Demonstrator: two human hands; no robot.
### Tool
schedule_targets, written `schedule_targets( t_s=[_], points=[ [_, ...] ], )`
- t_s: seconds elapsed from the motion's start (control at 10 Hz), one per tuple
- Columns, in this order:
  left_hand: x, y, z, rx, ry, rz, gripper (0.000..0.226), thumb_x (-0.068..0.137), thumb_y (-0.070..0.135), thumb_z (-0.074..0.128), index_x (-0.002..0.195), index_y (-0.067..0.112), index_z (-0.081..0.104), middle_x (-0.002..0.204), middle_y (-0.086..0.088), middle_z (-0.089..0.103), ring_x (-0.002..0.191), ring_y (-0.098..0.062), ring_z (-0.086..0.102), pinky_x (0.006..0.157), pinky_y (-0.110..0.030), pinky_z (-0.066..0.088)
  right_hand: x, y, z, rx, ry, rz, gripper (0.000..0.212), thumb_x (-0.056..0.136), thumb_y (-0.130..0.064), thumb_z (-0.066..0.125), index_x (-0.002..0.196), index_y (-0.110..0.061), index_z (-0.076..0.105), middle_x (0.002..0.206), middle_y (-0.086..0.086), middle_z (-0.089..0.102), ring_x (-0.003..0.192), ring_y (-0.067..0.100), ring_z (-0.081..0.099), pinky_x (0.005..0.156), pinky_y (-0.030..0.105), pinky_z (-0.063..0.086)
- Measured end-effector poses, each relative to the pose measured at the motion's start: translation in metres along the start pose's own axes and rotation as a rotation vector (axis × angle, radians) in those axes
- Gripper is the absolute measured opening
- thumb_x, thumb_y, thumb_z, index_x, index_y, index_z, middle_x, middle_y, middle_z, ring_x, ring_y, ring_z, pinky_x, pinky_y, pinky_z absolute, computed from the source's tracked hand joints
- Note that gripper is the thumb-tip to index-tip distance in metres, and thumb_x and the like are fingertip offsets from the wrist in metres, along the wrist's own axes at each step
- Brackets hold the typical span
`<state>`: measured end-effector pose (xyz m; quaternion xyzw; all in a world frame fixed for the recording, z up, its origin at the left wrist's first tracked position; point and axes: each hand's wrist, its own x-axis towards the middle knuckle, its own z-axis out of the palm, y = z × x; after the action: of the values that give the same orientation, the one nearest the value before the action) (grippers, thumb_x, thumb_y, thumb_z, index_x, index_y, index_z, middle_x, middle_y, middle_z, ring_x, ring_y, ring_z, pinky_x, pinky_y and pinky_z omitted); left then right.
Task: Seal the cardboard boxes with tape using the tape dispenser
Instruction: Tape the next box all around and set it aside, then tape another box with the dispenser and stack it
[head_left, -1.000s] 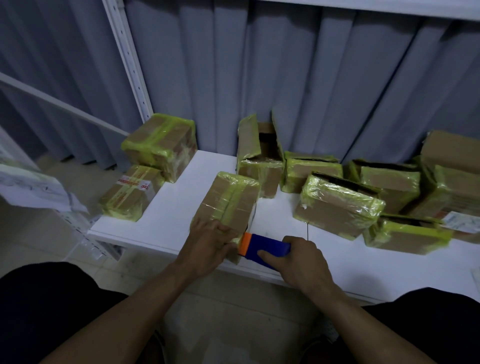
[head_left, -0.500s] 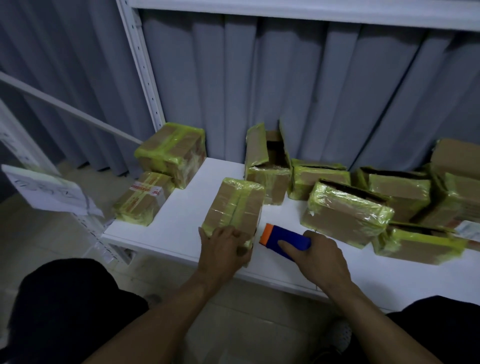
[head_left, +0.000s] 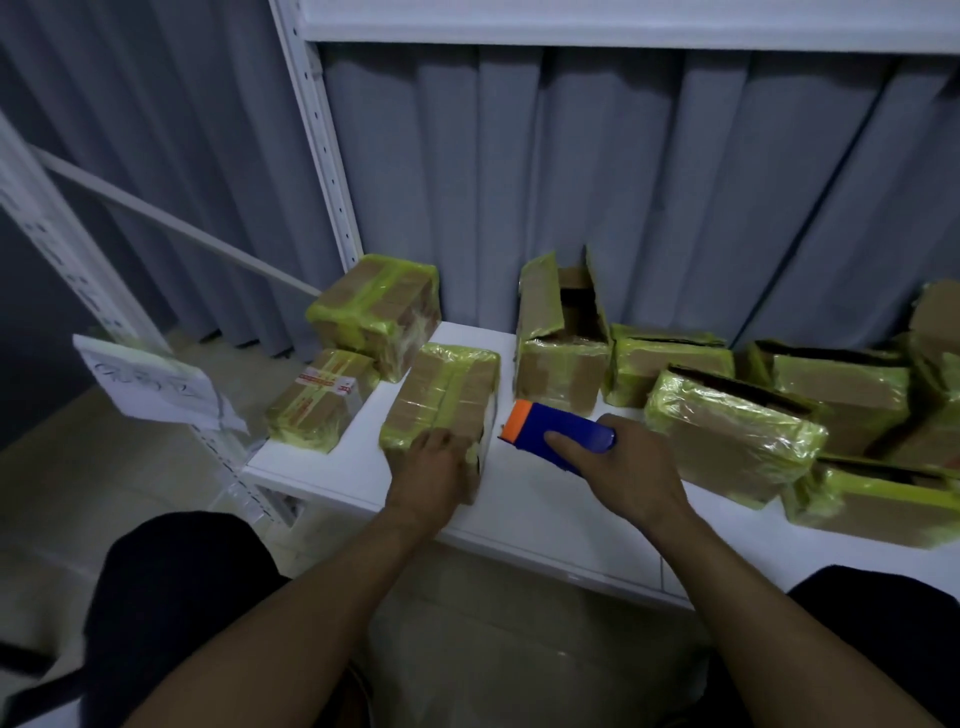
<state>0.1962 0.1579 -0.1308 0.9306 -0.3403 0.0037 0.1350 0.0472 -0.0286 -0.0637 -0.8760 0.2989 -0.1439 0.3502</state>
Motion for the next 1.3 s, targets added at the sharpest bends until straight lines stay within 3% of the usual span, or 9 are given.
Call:
schedule_targets(
  t_s=[0.2, 0.3, 0.4, 0.7, 0.9, 1.0, 1.1, 1.2, 1.3],
  points=[
    [0.071, -0.026, 0.006, -0.016, -0.035, 0.017, 0.044, 0.094, 0.008, 0.055, 0.137, 0.017, 0.053, 0.143, -0.008, 0.049, 0.130, -0.028, 0.046, 0.107, -0.044, 0.041, 0.058, -0.019, -0.003, 0.117, -0.045, 0.001, 0.041, 0.084, -0.061, 0.073, 0.073, -0.022, 0.068, 0.066, -0.005, 0.068, 0.064, 0.013, 0.066, 0.059, 0.031, 0.049],
    [0.109, -0.032, 0.009, 0.002, -0.071, 0.059, 0.049, 0.094, 0.008, 0.056, 0.142, 0.009, 0.047, 0.148, -0.012, 0.042, 0.136, -0.030, 0.039, 0.113, -0.042, 0.033, 0.088, -0.030, -0.005, 0.130, -0.052, -0.011, 0.036, 0.087, -0.055, 0.073, 0.075, -0.022, 0.069, 0.069, -0.006, 0.068, 0.062, 0.006, 0.063, 0.056, 0.022, 0.045],
    [0.150, -0.041, 0.015, 0.101, -0.162, 0.148, 0.073, 0.093, 0.012, 0.061, 0.154, 0.002, 0.023, 0.157, -0.016, 0.025, 0.146, -0.033, 0.020, 0.120, -0.038, 0.017, 0.109, -0.023, 0.002, 0.141, -0.068, 0.001, 0.035, 0.085, -0.056, 0.074, 0.074, -0.024, 0.069, 0.067, -0.012, 0.068, 0.061, -0.001, 0.064, 0.048, 0.010, 0.043],
    [0.226, -0.068, 0.027, 0.136, -0.159, 0.075, 0.086, 0.091, 0.021, 0.065, 0.158, 0.011, 0.011, 0.163, -0.009, 0.014, 0.152, -0.033, 0.006, 0.120, -0.043, 0.023, 0.145, -0.011, 0.017, 0.125, -0.061, 0.037, 0.042, 0.081, -0.061, 0.076, 0.080, -0.020, 0.069, 0.074, -0.007, 0.069, 0.069, 0.007, 0.065, 0.058, 0.024, 0.046],
    [0.222, -0.059, 0.023, 0.193, -0.151, -0.026, 0.085, 0.094, 0.034, 0.054, 0.158, 0.013, 0.002, 0.166, -0.006, 0.002, 0.153, -0.028, 0.000, 0.121, -0.053, 0.008, 0.142, -0.012, 0.008, 0.099, -0.052, 0.056, 0.044, 0.080, -0.064, 0.075, 0.078, -0.020, 0.068, 0.071, -0.006, 0.069, 0.067, 0.010, 0.065, 0.057, 0.025, 0.047],
    [0.224, -0.041, 0.011, -0.019, -0.096, 0.032, 0.072, 0.096, 0.043, 0.038, 0.156, 0.008, 0.018, 0.163, -0.011, 0.018, 0.151, -0.032, 0.013, 0.120, -0.051, 0.014, 0.138, -0.010, -0.007, 0.089, -0.049, 0.063, 0.039, 0.080, -0.063, 0.075, 0.076, -0.026, 0.065, 0.069, -0.010, 0.066, 0.067, 0.007, 0.063, 0.054, 0.022, 0.042],
    [0.230, -0.017, 0.001, -0.246, 0.004, 0.161, 0.053, 0.091, 0.048, 0.035, 0.121, 0.011, 0.057, 0.120, -0.007, 0.059, 0.114, -0.030, 0.056, 0.093, -0.035, 0.044, 0.132, -0.002, -0.027, 0.077, -0.016, 0.078, 0.041, 0.079, -0.062, 0.078, 0.074, -0.023, 0.067, 0.067, -0.007, 0.067, 0.059, 0.004, 0.062, 0.045, 0.013, 0.036],
    [0.231, 0.024, -0.009, -0.307, 0.049, 0.229, 0.036, 0.091, 0.040, 0.060, 0.120, 0.019, 0.062, 0.119, 0.004, 0.061, 0.112, -0.019, 0.058, 0.082, -0.021, 0.039, 0.126, 0.013, -0.047, 0.080, 0.034, 0.115, 0.046, 0.077, -0.063, 0.078, 0.074, -0.018, 0.070, 0.064, -0.005, 0.068, 0.056, 0.005, 0.063, 0.043, 0.014, 0.039],
    [0.235, 0.056, -0.006, -0.317, -0.012, 0.203, 0.063, 0.089, 0.040, 0.071, 0.143, 0.014, 0.051, 0.148, 0.001, 0.049, 0.137, -0.018, 0.043, 0.107, -0.022, 0.030, 0.121, 0.025, -0.066, 0.087, 0.076, 0.139, 0.041, 0.078, -0.062, 0.078, 0.072, -0.022, 0.070, 0.062, -0.007, 0.068, 0.056, 0.005, 0.064, 0.048, 0.019, 0.041]
  ],
)
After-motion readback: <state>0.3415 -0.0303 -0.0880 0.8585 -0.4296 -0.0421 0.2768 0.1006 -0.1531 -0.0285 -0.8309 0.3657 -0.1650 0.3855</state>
